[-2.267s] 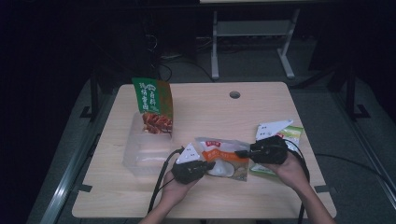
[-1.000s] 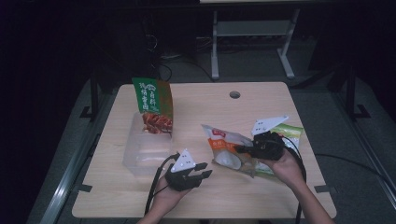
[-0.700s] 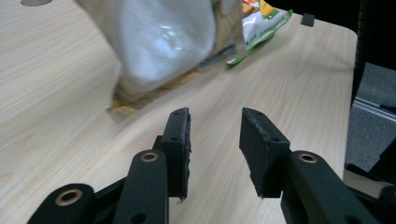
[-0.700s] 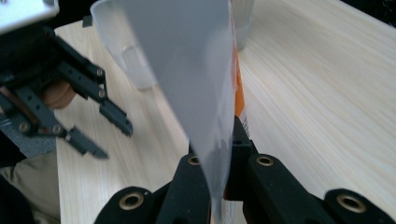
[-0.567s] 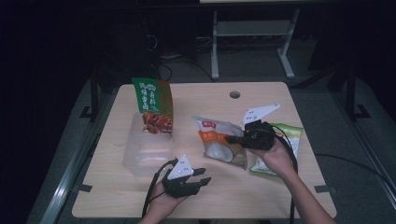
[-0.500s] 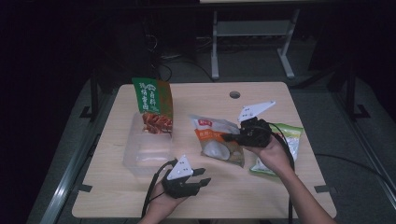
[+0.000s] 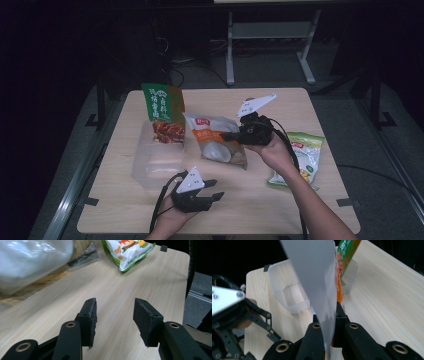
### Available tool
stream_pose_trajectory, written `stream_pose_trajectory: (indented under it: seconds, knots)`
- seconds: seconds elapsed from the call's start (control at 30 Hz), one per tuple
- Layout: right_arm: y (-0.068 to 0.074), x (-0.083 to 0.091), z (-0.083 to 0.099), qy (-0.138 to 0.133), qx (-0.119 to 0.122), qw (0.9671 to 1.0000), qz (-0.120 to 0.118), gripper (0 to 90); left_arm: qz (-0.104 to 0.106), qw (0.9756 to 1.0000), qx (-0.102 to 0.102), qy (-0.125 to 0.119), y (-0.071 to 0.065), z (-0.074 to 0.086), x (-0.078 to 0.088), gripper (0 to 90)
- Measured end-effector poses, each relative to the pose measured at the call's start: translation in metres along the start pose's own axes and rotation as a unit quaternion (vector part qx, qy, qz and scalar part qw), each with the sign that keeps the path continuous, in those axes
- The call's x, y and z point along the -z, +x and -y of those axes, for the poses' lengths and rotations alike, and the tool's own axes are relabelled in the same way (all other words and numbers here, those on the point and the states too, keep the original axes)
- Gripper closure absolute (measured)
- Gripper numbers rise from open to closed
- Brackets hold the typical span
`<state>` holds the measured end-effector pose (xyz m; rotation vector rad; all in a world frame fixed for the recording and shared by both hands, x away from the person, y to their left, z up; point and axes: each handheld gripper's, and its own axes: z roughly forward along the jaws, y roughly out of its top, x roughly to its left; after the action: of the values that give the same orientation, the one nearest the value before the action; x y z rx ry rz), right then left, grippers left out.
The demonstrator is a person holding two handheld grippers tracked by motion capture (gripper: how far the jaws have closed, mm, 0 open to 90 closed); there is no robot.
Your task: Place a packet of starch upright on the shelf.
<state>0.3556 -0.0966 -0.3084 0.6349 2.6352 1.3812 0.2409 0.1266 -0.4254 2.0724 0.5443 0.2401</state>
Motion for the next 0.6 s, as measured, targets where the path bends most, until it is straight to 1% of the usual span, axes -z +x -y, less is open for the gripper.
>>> stream_pose_trajectory:
  seconds: [0.07, 0.13, 0.17, 0.2, 0.23, 0.27, 0.33, 0.37, 0.6]
  knots:
    - [0.000, -0.002, -0.005, 0.001, 0.012, 0.9999, 0.001, 90.0, 0.000, 1.0000, -0.001, 0.001, 0.000, 0.000, 0.000, 52.0]
    - [0.000, -0.003, -0.008, 0.000, 0.011, 0.9999, -0.002, 90.0, 0.001, 1.0000, -0.001, 0.000, 0.000, 0.000, 0.000, 51.8]
    - [-0.001, -0.005, -0.011, -0.001, 0.020, 0.9998, -0.001, 90.0, 0.003, 1.0000, 0.004, -0.002, 0.000, 0.001, -0.001, 51.4]
    - [0.002, -0.007, -0.017, -0.001, 0.014, 0.9999, -0.004, 90.0, 0.003, 1.0000, 0.004, 0.000, -0.001, 0.001, -0.002, 51.1]
    - [0.002, -0.007, -0.017, -0.001, 0.014, 0.9999, -0.004, 90.0, 0.003, 1.0000, 0.004, 0.000, -0.001, 0.001, -0.002, 50.9]
    - [0.002, -0.010, -0.021, -0.002, 0.018, 0.9998, -0.006, 90.0, 0.008, 0.9999, 0.007, 0.001, -0.001, 0.002, -0.003, 50.8]
    - [0.003, -0.013, -0.025, -0.003, 0.016, 0.9998, -0.007, 90.0, 0.008, 0.9999, 0.008, 0.000, -0.002, 0.002, -0.003, 50.4]
    - [0.003, -0.015, -0.027, -0.004, 0.021, 0.9997, -0.008, 90.0, 0.008, 0.9999, 0.008, -0.001, -0.001, 0.002, -0.003, 50.1]
    - [0.005, -0.025, -0.038, -0.002, 0.026, 0.9996, -0.011, 90.0, 0.005, 1.0000, 0.006, -0.004, -0.001, 0.001, -0.002, 47.2]
